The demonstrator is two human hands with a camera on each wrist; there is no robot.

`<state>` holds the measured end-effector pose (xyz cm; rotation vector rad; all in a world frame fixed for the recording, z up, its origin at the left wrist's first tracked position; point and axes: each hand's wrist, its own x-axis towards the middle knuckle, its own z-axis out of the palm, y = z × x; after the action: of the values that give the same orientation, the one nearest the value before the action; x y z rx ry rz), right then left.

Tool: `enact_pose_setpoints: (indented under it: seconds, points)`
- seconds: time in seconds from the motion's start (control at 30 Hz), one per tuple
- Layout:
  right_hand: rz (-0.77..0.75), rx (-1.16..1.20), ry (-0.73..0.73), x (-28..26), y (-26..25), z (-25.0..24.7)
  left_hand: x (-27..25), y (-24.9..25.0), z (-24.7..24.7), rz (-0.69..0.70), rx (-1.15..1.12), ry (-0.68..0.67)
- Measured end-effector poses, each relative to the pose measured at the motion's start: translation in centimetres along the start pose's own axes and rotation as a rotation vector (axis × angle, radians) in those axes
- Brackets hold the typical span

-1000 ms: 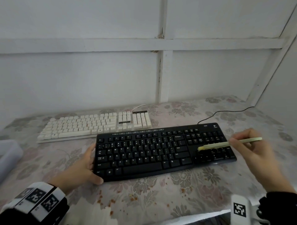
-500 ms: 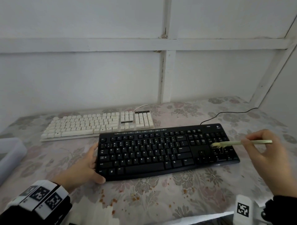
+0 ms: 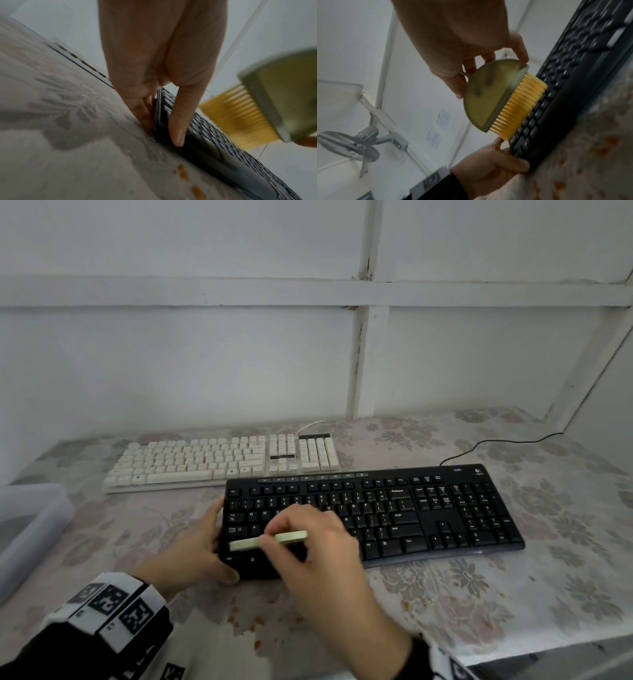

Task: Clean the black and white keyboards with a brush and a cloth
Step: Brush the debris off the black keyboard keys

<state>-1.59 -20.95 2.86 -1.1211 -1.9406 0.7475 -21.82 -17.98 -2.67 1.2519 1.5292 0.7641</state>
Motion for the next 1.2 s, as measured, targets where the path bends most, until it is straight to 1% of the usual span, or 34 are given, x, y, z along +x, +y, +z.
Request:
enact_pose_setpoints:
  seconds: [0.07,0.13,0.2,0.27,0.37,0.43,0.5,0.6,0.63,0.77,0.87,0.93,1.07,1.13,1.2]
  points:
    - [0.019,-0.052,-0.042,-0.1,-0.8,1.2,-0.1,0.0,0.0,0.048,0.075,0.015]
    - [0.038,-0.103,-0.088,-0.1,-1.2,2.0,-0.3,0.0,-0.2,0.080,0.130,-0.003]
    - [0.059,-0.111,-0.119,-0.2,-1.3,2.4,-0.4,0.0,-0.3,0.086,0.146,-0.017]
    - [0.080,-0.122,-0.117,-0.3,-1.1,2.5,-0.2,0.0,-0.3,0.080,0.127,-0.006]
    - [0.117,-0.112,-0.065,-0.2,-0.2,1.7,0.1,-0.4,-0.4,0.007,0.017,-0.004]
    - [0.133,-0.103,-0.025,-0.2,0.5,0.9,0.3,-0.7,-0.4,-0.023,-0.013,-0.023]
    - [0.137,-0.157,0.002,-0.2,0.8,0.4,0.3,-0.7,-0.5,-0.036,-0.024,-0.034]
    - [0.069,-0.174,0.084,-0.4,0.5,0.5,0.3,-0.6,-0.5,-0.037,-0.017,-0.031]
    - [0.059,-0.144,0.081,-0.5,0.2,0.7,0.2,-0.6,-0.4,-0.033,-0.016,-0.029]
    - [0.062,-0.060,-0.005,-0.5,-0.6,1.9,0.3,-0.8,-0.3,0.018,0.011,-0.002]
    - [0.062,-0.069,0.007,-0.7,-0.1,2.3,0.4,-0.9,-0.4,0.012,-0.001,-0.005]
    - [0.071,-0.109,0.041,-0.8,0.8,1.8,0.5,-1.1,-0.6,-0.020,-0.020,-0.019]
    - [0.088,-0.185,0.199,-1.2,2.6,-0.5,0.5,-0.9,-0.6,-0.049,-0.045,-0.056]
    - [0.075,-0.146,0.230,-1.4,2.4,-0.9,0.5,-1.0,-0.6,-0.055,-0.047,-0.059]
    - [0.033,-0.061,0.208,-1.5,1.4,-0.5,0.6,-1.2,-0.7,-0.054,-0.044,-0.045]
